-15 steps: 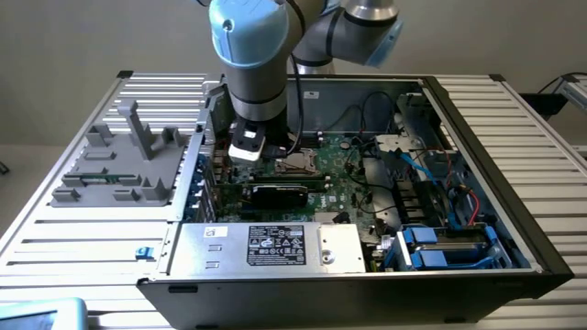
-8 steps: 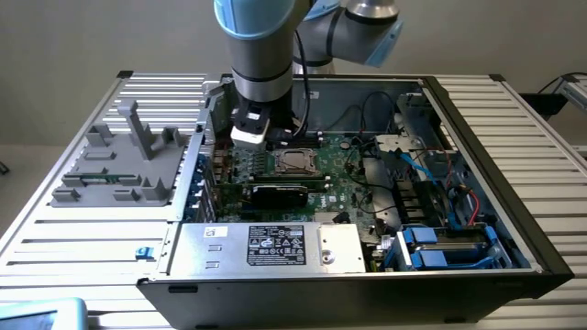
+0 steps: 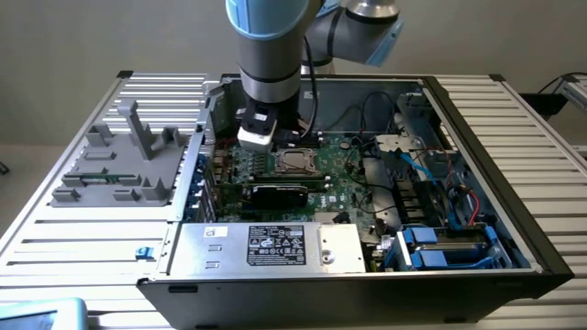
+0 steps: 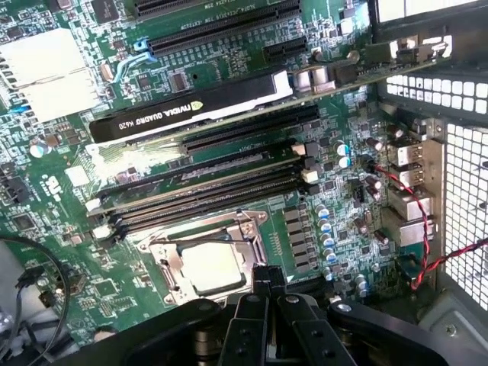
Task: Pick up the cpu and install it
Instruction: 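Install the second cpu locking lever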
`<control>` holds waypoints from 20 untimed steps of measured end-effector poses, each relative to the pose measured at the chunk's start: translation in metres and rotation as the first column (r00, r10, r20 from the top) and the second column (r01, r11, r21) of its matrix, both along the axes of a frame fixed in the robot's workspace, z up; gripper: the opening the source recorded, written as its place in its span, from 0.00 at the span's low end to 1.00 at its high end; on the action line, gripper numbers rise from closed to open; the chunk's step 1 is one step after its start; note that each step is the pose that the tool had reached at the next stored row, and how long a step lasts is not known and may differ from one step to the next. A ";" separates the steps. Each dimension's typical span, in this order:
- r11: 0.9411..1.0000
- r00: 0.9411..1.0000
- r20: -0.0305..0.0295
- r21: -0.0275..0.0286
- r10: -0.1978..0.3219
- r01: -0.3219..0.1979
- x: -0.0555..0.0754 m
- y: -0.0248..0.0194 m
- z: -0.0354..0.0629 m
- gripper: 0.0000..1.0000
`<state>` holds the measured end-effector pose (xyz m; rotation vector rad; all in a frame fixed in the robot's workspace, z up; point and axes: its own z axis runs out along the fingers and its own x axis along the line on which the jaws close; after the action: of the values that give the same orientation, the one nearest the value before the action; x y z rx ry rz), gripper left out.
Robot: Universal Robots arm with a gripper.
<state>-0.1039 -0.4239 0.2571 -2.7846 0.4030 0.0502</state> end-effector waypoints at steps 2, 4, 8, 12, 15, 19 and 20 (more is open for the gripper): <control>1.000 1.000 -0.001 0.000 0.000 0.000 0.002 -0.0027 0.0000 0.11; 1.000 1.000 -0.001 0.000 0.000 0.000 0.005 -0.0054 -0.0001 0.11; 1.000 1.000 -0.001 0.000 -0.001 0.001 0.009 -0.0112 -0.0018 0.11; 1.000 1.000 -0.001 0.000 -0.006 0.006 0.009 -0.0128 -0.0090 0.11; 1.000 1.000 -0.002 0.000 -0.011 0.011 0.009 -0.0129 -0.0143 0.11; 1.000 1.000 -0.004 0.000 -0.015 0.015 0.007 -0.0129 -0.0212 0.11; 1.000 1.000 -0.005 0.000 -0.015 0.015 0.006 -0.0129 -0.0229 0.11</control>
<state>-0.0980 -0.4368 0.2342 -2.7818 0.4251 0.0532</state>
